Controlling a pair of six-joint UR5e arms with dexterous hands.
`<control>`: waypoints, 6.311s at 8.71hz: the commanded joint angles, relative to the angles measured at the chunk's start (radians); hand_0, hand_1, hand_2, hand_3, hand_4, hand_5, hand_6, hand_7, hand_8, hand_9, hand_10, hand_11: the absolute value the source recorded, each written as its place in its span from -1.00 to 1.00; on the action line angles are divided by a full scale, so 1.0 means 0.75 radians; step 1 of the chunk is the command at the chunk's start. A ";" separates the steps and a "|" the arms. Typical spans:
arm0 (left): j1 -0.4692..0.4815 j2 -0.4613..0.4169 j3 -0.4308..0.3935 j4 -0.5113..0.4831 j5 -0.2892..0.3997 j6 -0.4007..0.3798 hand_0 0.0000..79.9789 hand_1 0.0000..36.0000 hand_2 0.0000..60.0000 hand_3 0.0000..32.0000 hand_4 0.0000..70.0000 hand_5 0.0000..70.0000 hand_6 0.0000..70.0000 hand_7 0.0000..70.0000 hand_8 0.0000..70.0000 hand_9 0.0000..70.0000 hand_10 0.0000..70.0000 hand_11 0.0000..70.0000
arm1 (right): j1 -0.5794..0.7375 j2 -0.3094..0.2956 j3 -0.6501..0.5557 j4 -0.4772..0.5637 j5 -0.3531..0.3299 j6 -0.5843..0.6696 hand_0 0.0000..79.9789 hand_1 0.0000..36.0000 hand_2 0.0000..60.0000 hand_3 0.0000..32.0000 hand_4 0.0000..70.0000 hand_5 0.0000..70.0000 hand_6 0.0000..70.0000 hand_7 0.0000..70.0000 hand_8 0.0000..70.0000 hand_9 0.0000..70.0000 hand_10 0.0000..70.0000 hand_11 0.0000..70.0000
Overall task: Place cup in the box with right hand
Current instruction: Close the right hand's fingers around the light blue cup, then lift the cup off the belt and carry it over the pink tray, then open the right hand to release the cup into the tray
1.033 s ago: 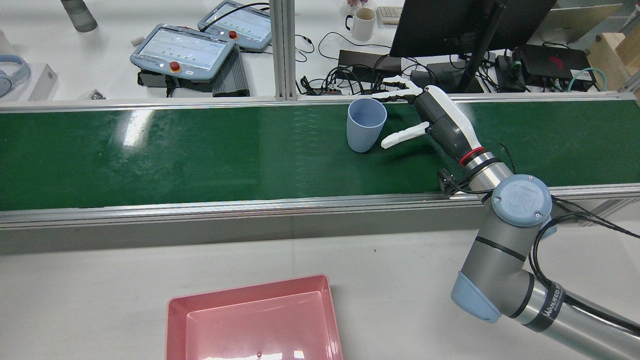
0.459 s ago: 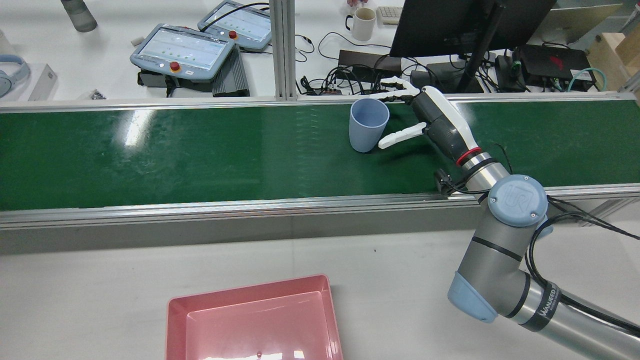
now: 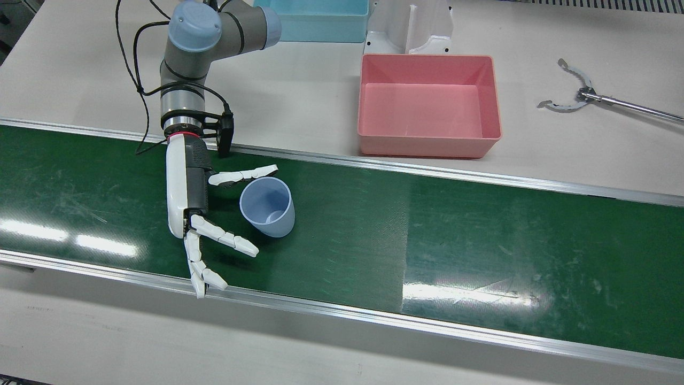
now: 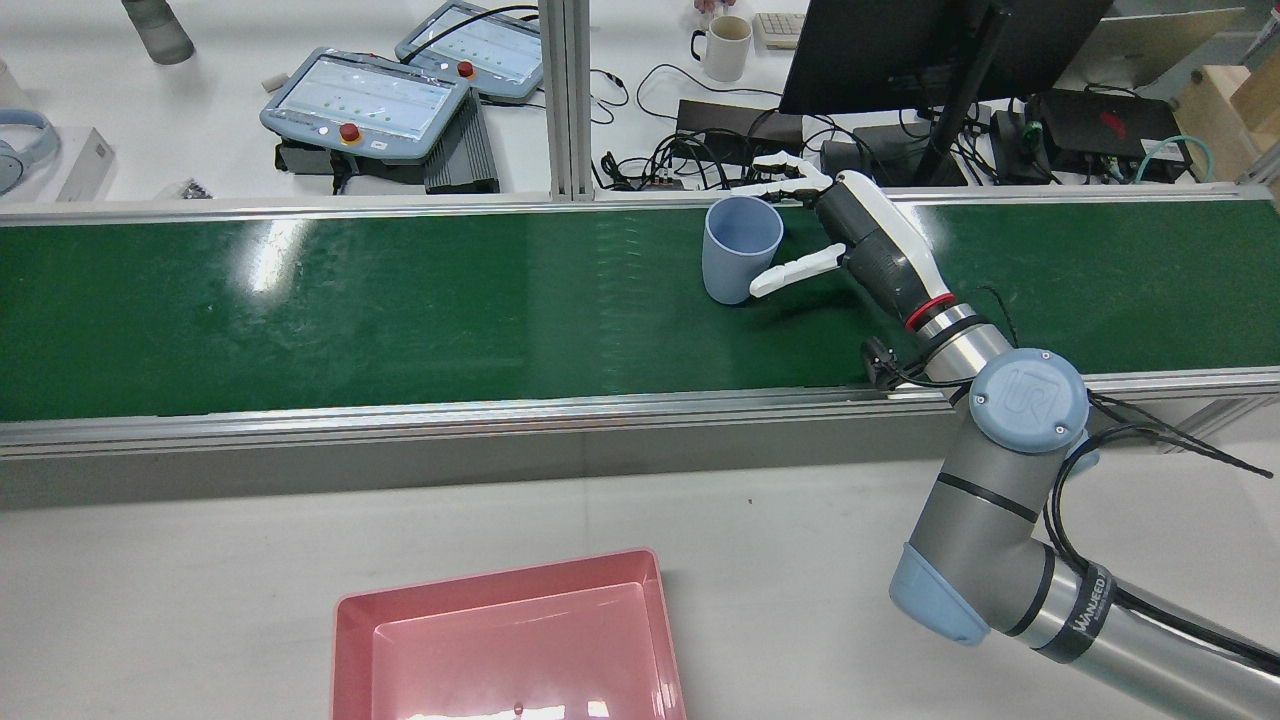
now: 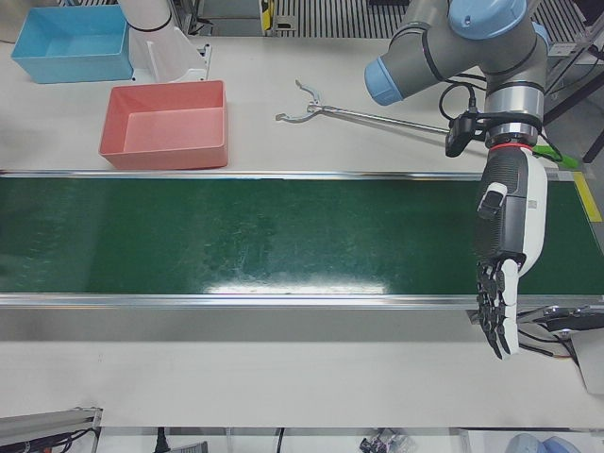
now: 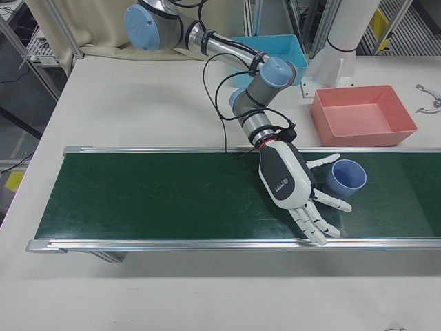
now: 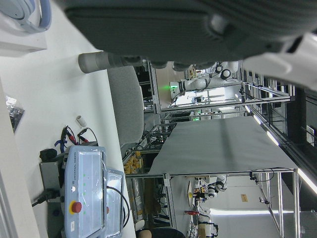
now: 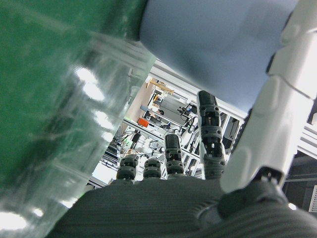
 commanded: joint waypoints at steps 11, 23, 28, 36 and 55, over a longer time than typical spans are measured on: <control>0.001 0.000 0.000 0.000 0.000 0.001 -1.00 -1.00 -1.00 -1.00 -1.00 -1.00 -1.00 -1.00 -1.00 -1.00 -1.00 -1.00 | -0.006 0.001 -0.001 0.000 0.002 0.002 0.32 -0.32 -1.00 -1.00 -0.07 -0.85 -0.73 0.07 -0.89 -0.69 -0.82 -0.70; 0.001 0.000 0.000 0.000 0.000 0.001 -1.00 -1.00 -1.00 -1.00 -1.00 -1.00 -1.00 -1.00 -1.00 -1.00 -1.00 -1.00 | -0.006 0.025 0.042 -0.002 -0.006 0.010 0.42 1.00 1.00 -1.00 0.06 -0.67 -0.60 0.55 -0.82 -0.54 -0.81 -0.62; 0.001 0.000 0.000 0.000 0.000 -0.001 -1.00 -1.00 -1.00 -1.00 -1.00 -1.00 -1.00 -1.00 -1.00 -1.00 -1.00 -1.00 | -0.024 -0.026 0.362 -0.027 -0.067 0.010 0.39 1.00 1.00 -1.00 0.22 -0.69 -0.55 0.83 -0.79 -0.45 -0.85 -0.68; -0.001 0.000 0.000 0.000 0.000 0.001 -1.00 -1.00 -1.00 -1.00 -1.00 -1.00 -1.00 -1.00 -1.00 -1.00 -1.00 -1.00 | -0.541 -0.128 0.637 -0.205 -0.092 -0.124 0.37 1.00 1.00 -1.00 0.05 -0.70 -0.62 0.56 -0.90 -0.65 -0.92 -0.79; -0.001 0.000 0.000 0.000 0.000 0.001 -1.00 -1.00 -1.00 -1.00 -1.00 -1.00 -1.00 -1.00 -1.00 -1.00 -1.00 -1.00 | -0.275 -0.240 0.780 -0.229 -0.194 -0.137 0.42 -0.05 -0.98 -1.00 -0.19 -0.83 -0.81 -0.27 -0.98 -0.83 -0.92 -0.83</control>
